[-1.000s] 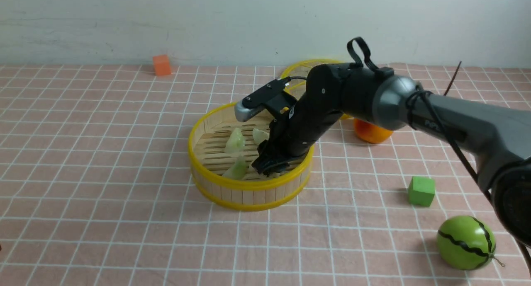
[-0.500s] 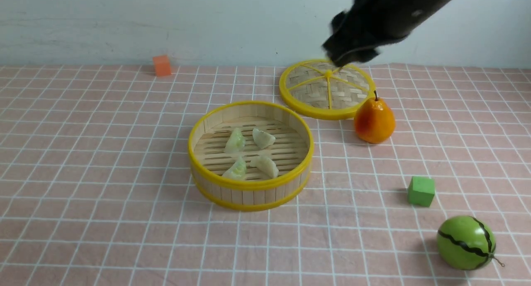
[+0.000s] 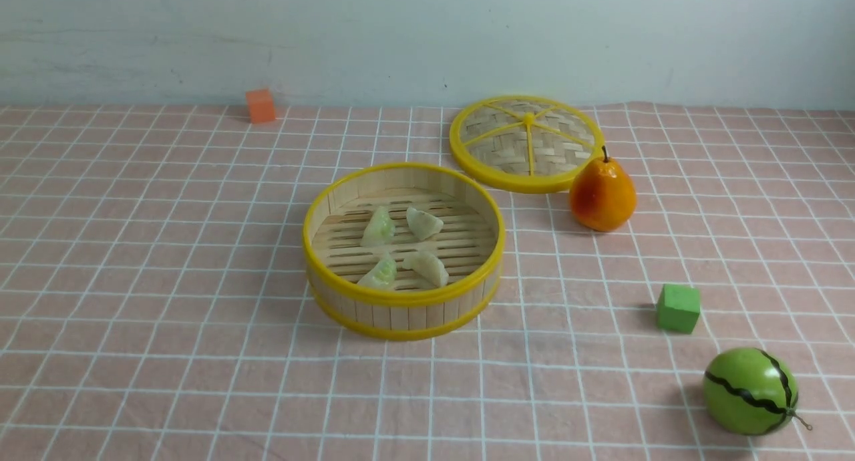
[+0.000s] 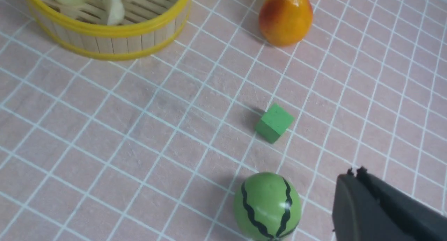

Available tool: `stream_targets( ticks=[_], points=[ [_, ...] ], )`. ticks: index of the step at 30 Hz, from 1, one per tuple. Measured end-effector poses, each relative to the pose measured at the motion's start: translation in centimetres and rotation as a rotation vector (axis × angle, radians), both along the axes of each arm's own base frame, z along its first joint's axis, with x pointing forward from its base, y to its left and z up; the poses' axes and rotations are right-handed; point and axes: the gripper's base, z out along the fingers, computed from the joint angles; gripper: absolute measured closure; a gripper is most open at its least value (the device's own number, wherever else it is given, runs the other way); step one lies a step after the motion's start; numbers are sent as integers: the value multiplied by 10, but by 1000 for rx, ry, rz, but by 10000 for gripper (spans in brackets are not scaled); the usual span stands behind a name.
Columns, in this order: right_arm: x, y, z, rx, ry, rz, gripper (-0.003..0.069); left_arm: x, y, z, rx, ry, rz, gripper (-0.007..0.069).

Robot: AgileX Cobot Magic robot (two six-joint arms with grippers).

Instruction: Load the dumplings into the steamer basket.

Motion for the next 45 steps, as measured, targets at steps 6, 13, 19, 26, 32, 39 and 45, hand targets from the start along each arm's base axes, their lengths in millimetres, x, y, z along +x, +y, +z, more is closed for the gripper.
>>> stream_targets(
  ticks=[6,13,19,26,32,39,45],
  points=[
    [-44,-11,-102,155,-366,85,674,0,0,0,0,0,0,497],
    [-71,-14,-156,299,-712,175,669,0,0,0,1,2,1,496],
    [-76,-15,-152,336,-789,181,668,0,0,0,1,2,1,493],
    [-79,-25,-171,398,-565,31,662,0,0,0,1,3,2,481],
    [-87,-39,-192,348,-410,-184,659,0,0,0,1,3,1,478],
    [-90,-46,-204,310,-282,-336,659,0,0,-1,2,5,2,470],
    [-90,-46,-204,316,-274,-350,655,0,0,-1,2,5,2,461]
  ],
)
